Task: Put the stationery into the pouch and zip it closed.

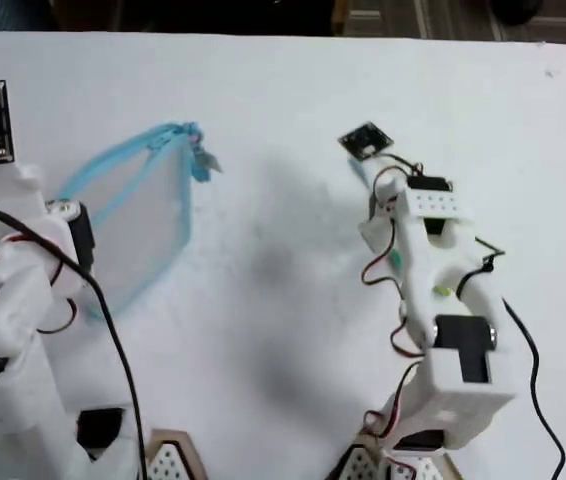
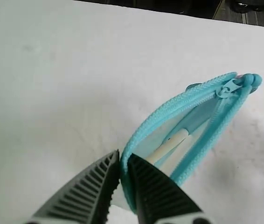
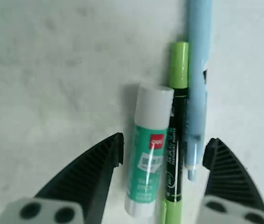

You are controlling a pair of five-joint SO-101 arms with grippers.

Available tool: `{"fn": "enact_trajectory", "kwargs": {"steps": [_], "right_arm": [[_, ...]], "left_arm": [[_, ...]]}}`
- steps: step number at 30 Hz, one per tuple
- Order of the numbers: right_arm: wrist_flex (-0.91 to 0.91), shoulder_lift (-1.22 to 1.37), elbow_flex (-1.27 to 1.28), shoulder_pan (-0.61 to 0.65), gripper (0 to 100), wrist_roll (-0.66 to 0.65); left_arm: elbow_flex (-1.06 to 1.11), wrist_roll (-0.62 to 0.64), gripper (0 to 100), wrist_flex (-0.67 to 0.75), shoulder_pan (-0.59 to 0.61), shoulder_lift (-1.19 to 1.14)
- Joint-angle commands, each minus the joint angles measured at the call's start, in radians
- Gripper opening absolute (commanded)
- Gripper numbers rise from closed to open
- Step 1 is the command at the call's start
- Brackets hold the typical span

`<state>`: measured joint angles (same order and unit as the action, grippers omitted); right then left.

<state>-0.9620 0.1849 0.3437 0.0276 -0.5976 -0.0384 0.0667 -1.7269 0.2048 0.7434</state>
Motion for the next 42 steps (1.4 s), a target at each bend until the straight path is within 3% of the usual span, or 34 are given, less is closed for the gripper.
{"fn": "enact_trajectory", "kwargs": {"steps": [1, 7, 15, 27, 32, 37, 42], "right_arm": [[0.013, 0.021, -0.014, 0.033, 28.3, 0.034], [0.013, 0.09, -0.015, 0.068, 26.8, 0.058], [-0.041, 0.104, -0.015, 0.085, 2.6, 0.054], [-0.196, 0.047, -0.015, 0.208, 10.3, 0.052], [-0.194, 0.013, -0.017, 0.232, 0.9, 0.057], [-0.229, -0.148, -0.101, 0.229, 1.6, 0.089], [-0.449, -0.397, -0.29, 0.305, 1.7, 0.206]], "left_arm": [[-0.005, -0.003, 2, 0.021, -0.012, 0.01], [-0.005, -0.003, 2, 0.021, -0.01, 0.01], [-0.006, -0.003, 2, 0.021, -0.01, 0.01], [-0.009, -0.003, 2, 0.021, -0.01, 0.013], [-0.011, -0.003, 2, 0.02, -0.01, 0.015], [-0.011, -0.003, 2, 0.02, -0.01, 0.015], [-0.011, -0.003, 2, 0.02, -0.01, 0.015]]}}
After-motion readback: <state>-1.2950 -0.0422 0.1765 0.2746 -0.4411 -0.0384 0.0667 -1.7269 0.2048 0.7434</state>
